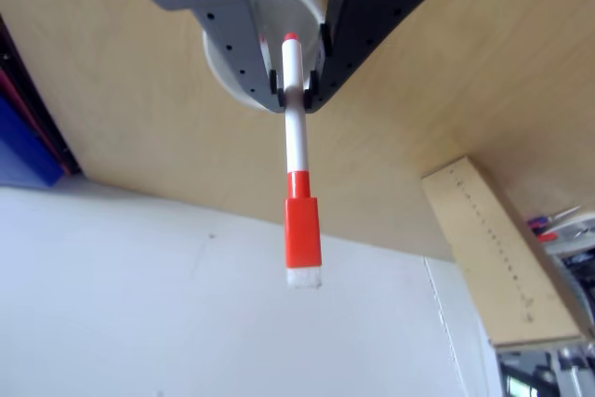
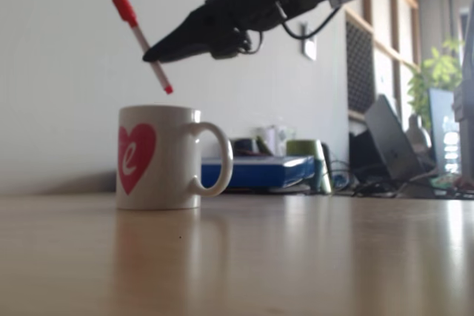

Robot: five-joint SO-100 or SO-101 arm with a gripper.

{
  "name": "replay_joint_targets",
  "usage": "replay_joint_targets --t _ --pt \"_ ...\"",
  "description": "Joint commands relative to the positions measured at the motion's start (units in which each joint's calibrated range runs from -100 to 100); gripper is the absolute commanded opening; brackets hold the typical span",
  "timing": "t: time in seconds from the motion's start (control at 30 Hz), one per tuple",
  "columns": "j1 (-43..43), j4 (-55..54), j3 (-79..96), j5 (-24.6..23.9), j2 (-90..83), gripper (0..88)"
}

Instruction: Grab the pen and place it in the cup.

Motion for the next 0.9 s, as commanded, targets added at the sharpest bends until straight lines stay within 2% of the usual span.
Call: replay_joint_targets --t 0.0,0.47,0.87 --pt "2.80 -1.65 -2.67 -2.04 0.31 1.1" --pt "5.97 -2.43 -2.58 -5.40 4.29 1.1" --pt "5.05 -18.08 3.49 -4.77 4.12 1.1"
